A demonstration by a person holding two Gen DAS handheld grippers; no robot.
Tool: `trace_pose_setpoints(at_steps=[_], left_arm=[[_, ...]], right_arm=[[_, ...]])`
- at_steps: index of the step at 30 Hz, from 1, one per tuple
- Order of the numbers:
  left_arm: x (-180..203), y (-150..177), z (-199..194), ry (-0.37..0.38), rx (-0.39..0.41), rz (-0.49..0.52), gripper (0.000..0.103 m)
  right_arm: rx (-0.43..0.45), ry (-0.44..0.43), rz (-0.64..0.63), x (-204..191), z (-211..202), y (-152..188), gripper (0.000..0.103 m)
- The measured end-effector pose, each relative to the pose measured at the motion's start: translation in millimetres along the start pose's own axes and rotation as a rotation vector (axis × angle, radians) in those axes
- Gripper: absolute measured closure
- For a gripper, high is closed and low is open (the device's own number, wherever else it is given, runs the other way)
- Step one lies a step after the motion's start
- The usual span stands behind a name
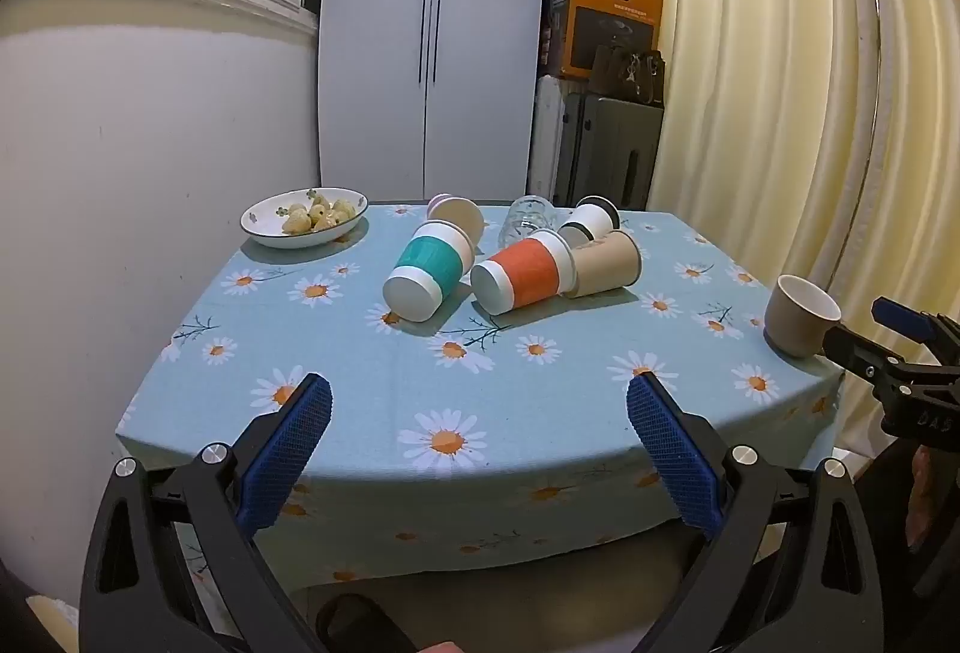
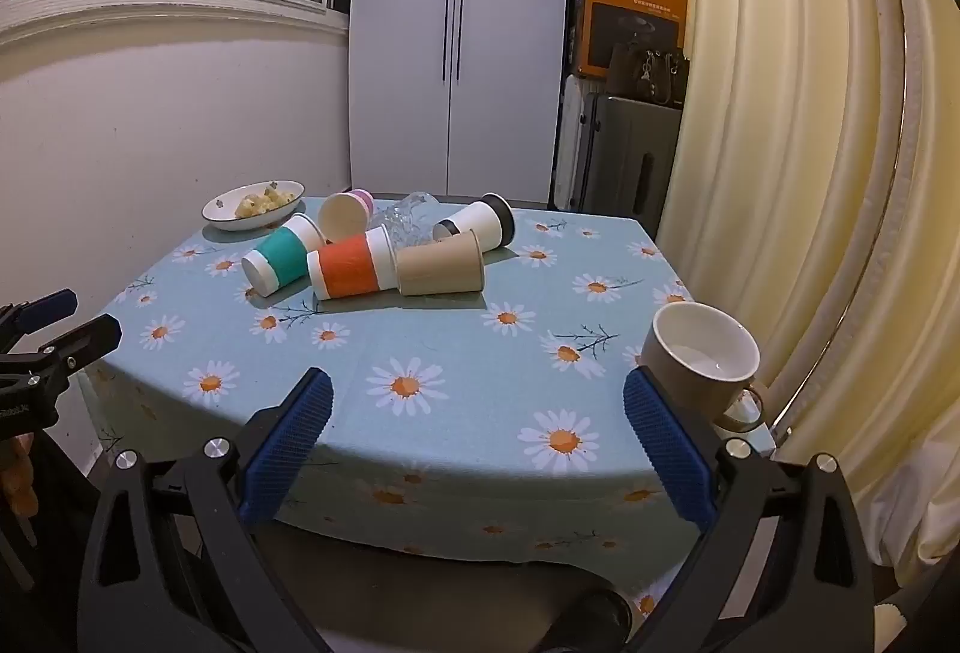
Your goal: Flip cup upright
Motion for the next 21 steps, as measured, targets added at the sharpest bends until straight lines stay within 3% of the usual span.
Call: trace_pose_setpoints(at_steps=[21], left_arm=[[3.0, -2.0, -3.0, 0.001, -0.012, 0.004, 0.007]], right_arm=[[-0.028, 0.006, -0.017, 0.0, 6.4, 5.0, 0.006]])
Point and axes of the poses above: each gripper's, at about its wrist camera, not at the fingertips, and z roughly the way its jaws point, x to its right, y to its underside, the point moved 1 cm from there along z, roughly the way its jaws point, and after that the axes turned 1 degree about -z, right-handed, at the moved point
